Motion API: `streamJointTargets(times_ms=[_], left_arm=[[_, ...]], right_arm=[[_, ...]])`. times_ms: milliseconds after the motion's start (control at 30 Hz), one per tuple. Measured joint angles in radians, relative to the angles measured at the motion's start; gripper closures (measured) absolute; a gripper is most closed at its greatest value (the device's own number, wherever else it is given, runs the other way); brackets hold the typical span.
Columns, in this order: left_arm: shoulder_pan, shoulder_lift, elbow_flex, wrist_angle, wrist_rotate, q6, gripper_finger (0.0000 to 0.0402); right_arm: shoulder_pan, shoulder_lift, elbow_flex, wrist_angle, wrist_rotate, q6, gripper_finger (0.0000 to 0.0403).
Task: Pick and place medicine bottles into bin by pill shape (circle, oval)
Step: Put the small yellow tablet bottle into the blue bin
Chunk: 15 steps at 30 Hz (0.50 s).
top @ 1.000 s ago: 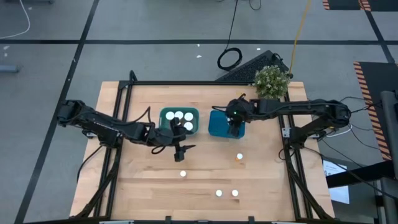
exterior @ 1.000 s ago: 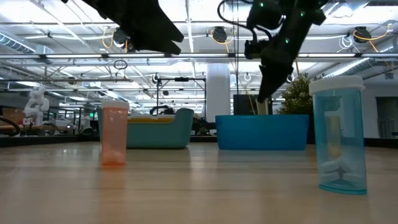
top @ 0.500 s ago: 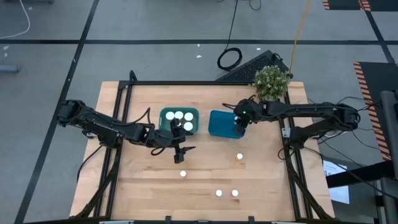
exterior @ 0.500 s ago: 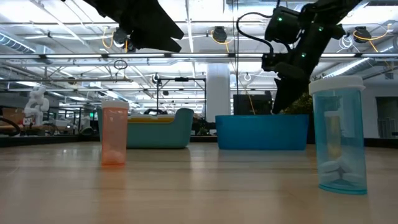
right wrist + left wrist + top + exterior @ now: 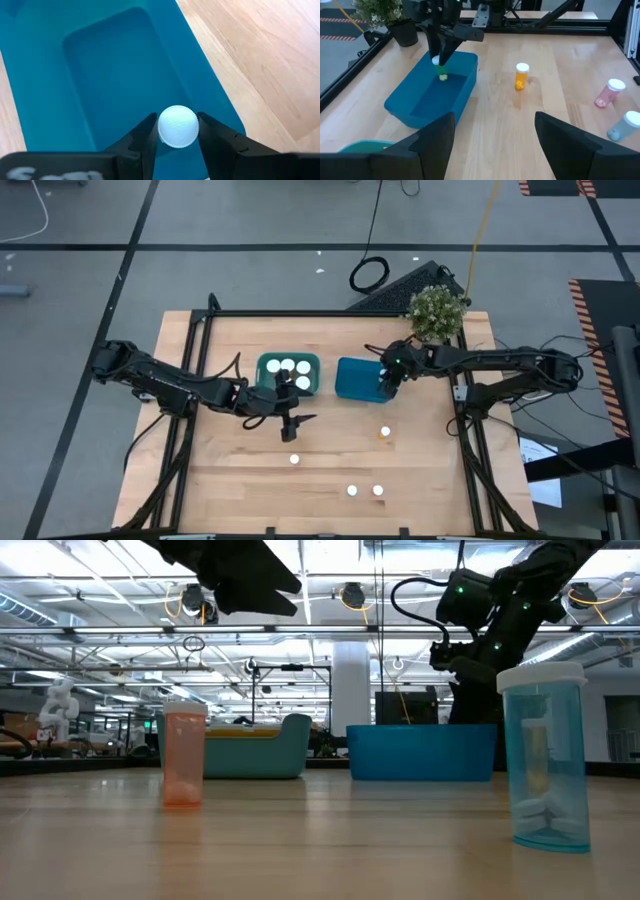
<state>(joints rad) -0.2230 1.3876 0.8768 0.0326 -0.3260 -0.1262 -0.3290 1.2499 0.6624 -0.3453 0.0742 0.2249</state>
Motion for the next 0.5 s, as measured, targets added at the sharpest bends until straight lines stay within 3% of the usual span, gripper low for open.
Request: streamJointTargets(times_ms=[500], left_arm=[[0.003, 0.000, 0.000, 0.009, -0.002, 0.013, 0.0128]], right_arm=[[0.000, -0.005, 0.000, -0.001, 0.002, 0.005, 0.0222]])
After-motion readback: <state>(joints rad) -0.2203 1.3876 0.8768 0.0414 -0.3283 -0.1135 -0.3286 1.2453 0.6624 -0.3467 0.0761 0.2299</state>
